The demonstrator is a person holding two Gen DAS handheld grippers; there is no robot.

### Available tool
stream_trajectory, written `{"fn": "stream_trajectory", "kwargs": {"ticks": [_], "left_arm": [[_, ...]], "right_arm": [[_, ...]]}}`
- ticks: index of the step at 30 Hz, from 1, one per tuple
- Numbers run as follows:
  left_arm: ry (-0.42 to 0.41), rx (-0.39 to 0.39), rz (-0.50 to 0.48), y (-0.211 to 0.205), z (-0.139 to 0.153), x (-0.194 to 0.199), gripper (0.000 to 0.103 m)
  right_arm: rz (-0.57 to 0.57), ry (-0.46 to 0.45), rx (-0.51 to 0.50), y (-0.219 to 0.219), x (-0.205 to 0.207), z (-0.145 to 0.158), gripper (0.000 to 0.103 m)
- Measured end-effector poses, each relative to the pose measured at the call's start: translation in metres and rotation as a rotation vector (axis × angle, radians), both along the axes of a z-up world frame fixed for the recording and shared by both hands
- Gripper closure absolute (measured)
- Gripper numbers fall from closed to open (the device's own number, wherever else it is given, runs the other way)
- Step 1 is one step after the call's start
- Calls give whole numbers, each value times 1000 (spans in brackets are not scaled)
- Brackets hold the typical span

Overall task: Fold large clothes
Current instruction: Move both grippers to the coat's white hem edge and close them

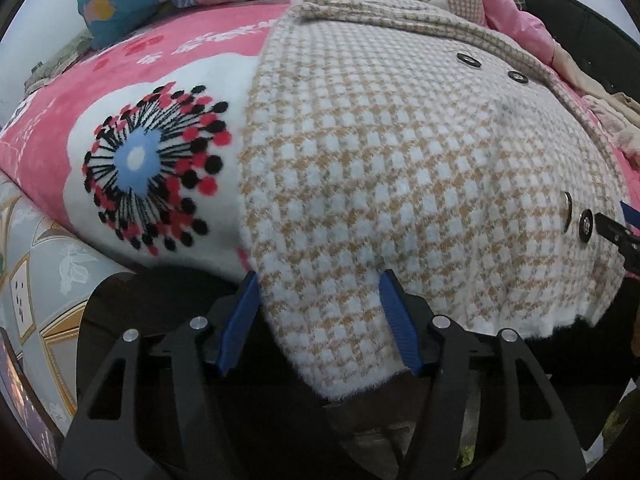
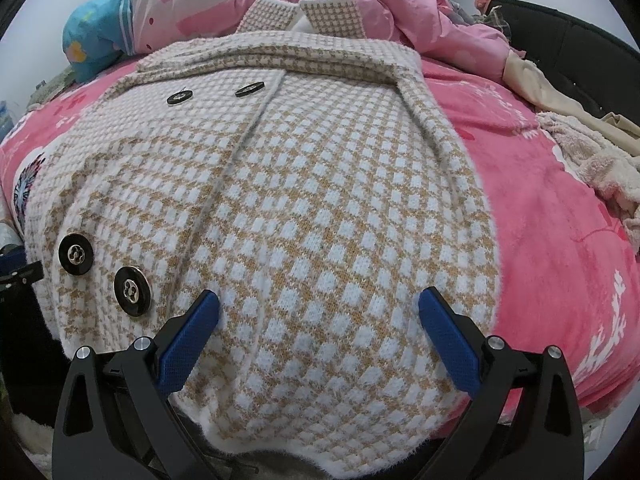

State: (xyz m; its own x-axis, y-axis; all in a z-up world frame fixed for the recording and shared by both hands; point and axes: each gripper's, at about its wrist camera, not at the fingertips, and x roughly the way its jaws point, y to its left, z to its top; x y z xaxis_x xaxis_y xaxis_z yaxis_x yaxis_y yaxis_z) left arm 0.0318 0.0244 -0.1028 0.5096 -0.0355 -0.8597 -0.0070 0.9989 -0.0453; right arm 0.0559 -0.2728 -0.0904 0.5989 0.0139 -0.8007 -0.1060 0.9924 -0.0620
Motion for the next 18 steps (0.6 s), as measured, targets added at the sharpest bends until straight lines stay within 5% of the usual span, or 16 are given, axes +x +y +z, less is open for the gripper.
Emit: {"fn": "stream_trajectory", "kwargs": {"ticks": [18], "left_arm": [[-68, -137, -56, 27, 16, -33, 43]], "right_arm": [[-116, 18, 185, -55, -57, 5, 6]]}}
